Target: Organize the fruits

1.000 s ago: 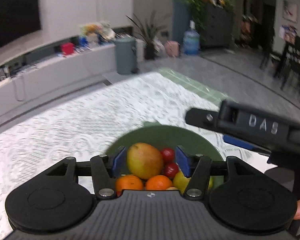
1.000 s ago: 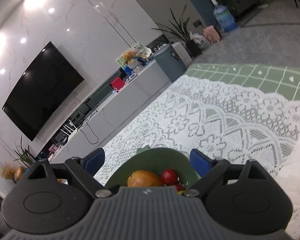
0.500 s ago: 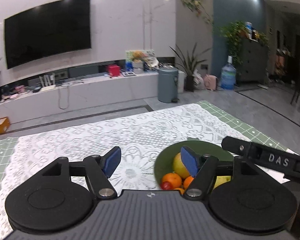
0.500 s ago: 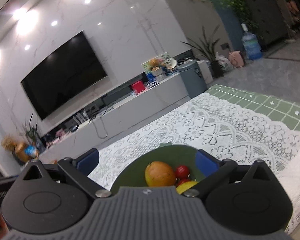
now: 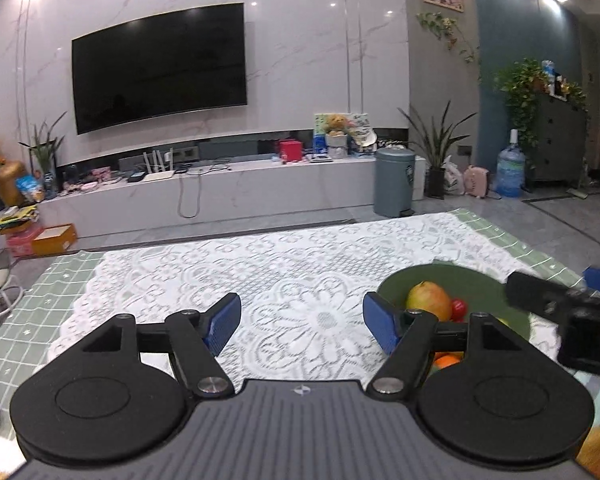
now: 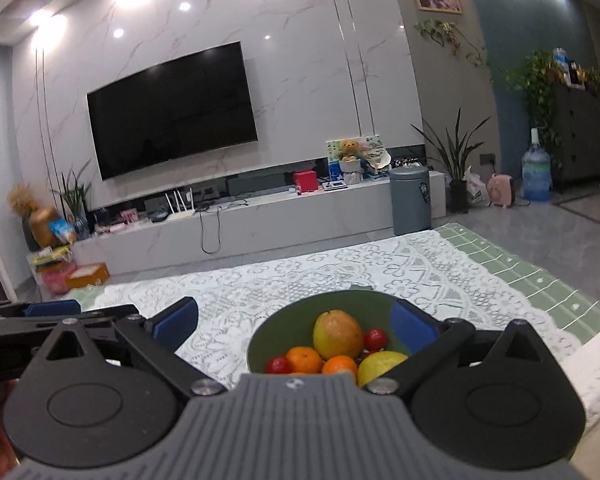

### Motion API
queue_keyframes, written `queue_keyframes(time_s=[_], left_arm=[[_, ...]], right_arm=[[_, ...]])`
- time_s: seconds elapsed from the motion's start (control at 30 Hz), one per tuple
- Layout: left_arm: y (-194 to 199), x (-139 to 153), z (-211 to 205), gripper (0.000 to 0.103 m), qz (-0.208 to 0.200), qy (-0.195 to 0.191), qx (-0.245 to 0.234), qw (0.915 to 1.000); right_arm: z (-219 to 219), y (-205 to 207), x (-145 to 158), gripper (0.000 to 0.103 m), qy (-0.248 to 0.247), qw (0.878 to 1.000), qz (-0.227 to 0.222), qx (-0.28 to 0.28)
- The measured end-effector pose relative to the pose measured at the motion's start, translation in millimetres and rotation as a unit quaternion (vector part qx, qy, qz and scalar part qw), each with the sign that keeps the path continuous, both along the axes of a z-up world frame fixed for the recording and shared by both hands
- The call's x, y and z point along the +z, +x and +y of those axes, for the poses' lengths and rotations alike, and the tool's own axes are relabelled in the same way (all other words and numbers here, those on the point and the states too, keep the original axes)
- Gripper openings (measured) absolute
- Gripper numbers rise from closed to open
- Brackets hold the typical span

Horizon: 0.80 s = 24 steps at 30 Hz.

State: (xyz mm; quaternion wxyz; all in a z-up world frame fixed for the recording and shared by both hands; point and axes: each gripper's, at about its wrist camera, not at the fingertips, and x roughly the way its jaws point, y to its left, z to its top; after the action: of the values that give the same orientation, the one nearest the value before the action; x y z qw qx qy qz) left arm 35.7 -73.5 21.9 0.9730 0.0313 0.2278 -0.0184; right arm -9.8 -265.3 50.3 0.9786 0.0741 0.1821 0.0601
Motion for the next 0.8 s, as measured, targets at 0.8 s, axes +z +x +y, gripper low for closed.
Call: queue_keyframes(time_s=[0.8], left_arm=[[3.8,-50.2,21.3,0.087,0.106,-0.002,0.016,0.9943]], right_arm=[[34.4,21.4,-45.4,0.099,-0.074,0.991,0.11,0.028]])
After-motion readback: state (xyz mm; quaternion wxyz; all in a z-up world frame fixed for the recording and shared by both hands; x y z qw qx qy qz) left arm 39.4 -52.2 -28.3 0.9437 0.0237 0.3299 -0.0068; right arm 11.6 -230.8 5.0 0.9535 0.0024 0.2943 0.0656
